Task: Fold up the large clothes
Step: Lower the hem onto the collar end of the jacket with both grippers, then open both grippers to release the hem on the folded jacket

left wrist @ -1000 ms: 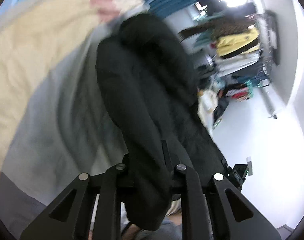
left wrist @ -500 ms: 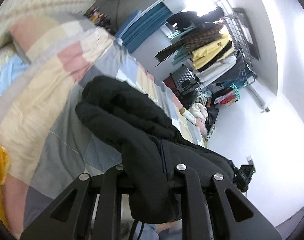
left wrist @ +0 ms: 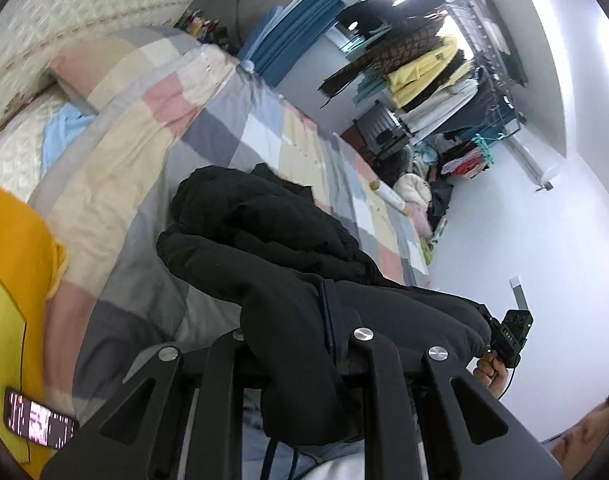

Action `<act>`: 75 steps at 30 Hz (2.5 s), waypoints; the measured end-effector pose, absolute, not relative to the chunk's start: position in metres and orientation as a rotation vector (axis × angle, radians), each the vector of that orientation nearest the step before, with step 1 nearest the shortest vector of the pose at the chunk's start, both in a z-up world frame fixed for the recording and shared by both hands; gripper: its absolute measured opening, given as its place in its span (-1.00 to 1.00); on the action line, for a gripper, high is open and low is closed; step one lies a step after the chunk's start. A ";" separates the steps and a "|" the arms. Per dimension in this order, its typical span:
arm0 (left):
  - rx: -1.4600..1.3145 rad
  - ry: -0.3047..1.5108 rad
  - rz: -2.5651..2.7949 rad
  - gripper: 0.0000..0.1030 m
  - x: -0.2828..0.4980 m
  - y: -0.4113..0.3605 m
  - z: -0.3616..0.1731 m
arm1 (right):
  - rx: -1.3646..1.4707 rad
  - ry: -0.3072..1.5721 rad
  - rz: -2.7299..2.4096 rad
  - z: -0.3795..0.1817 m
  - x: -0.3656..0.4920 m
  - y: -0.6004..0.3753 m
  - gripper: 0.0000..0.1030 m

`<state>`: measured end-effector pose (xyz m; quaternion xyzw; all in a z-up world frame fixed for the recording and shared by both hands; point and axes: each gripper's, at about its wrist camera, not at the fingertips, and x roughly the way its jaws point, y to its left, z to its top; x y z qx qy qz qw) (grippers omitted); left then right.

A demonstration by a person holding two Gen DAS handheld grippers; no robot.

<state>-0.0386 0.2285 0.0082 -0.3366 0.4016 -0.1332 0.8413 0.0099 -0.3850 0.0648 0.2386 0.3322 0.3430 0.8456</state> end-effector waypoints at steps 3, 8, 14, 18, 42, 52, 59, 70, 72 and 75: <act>-0.704 0.887 -0.253 -0.67 -0.032 0.232 0.007 | 0.510 0.734 0.709 0.063 0.029 -0.380 -0.75; -0.682 0.954 -0.210 -0.66 0.003 0.235 0.006 | 0.491 0.791 0.664 0.059 0.071 -0.372 -0.75; -0.633 1.022 -0.127 -0.66 0.063 0.230 0.006 | 0.497 0.863 0.572 0.045 0.133 -0.369 -0.75; -0.577 1.053 -0.051 -0.66 0.106 0.225 0.007 | 0.499 0.885 0.520 0.033 0.176 -0.363 -0.76; -0.269 1.251 0.397 -0.63 0.351 0.181 -0.129 | 0.304 1.211 0.108 -0.142 0.416 -0.278 -0.77; -0.252 1.338 0.403 -0.63 0.385 0.178 -0.183 | 0.319 1.300 0.111 -0.198 0.443 -0.267 -0.79; -0.335 1.315 0.379 -0.62 0.374 0.185 -0.173 | 0.390 1.317 0.143 -0.185 0.432 -0.278 -0.72; -0.619 1.216 0.097 0.62 0.322 0.197 -0.100 | 0.445 1.228 0.317 -0.090 0.389 -0.321 0.47; -0.520 1.183 0.114 0.62 0.316 0.185 -0.079 | 0.412 1.166 0.309 -0.067 0.381 -0.319 0.51; -0.379 1.068 0.094 0.62 0.308 0.151 -0.050 | 0.290 1.086 0.283 -0.048 0.371 -0.296 0.58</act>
